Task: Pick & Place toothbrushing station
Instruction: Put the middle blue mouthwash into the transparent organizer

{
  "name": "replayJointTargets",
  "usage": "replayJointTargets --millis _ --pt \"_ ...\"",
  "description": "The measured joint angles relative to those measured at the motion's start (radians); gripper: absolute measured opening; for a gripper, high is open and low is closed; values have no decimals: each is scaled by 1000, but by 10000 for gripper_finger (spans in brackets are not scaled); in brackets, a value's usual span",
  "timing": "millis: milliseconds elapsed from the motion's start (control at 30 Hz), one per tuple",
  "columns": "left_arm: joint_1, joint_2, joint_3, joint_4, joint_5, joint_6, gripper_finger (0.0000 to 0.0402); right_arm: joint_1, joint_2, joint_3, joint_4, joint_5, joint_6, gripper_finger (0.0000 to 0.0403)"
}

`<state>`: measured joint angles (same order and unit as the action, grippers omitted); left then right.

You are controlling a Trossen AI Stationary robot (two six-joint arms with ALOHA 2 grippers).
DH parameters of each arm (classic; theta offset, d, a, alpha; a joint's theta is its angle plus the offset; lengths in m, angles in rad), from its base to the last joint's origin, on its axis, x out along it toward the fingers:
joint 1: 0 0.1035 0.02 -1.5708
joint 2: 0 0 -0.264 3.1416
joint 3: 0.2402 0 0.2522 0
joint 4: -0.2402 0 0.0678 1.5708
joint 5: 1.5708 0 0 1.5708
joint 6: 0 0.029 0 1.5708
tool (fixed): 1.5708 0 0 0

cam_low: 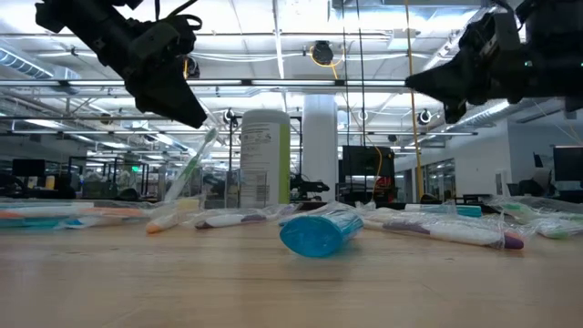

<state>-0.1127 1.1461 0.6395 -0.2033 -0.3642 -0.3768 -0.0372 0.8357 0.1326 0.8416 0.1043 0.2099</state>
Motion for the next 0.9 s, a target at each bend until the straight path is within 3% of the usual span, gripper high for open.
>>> replayJointTargets --millis 233,400,600,733,900 --pt "0 0 0 54 0 6 175 0 209 22 152 -2 14 4" --pt "0 0 0 56 0 6 175 0 341 112 178 -4 9 4" --pt "0 0 0 56 0 18 175 32 478 304 137 -152 -116 4" --pt "0 0 0 36 12 22 175 45 525 423 27 -156 -254 4" --pt "-25 0 0 -184 102 -84 175 31 538 463 -136 -154 -279 4"
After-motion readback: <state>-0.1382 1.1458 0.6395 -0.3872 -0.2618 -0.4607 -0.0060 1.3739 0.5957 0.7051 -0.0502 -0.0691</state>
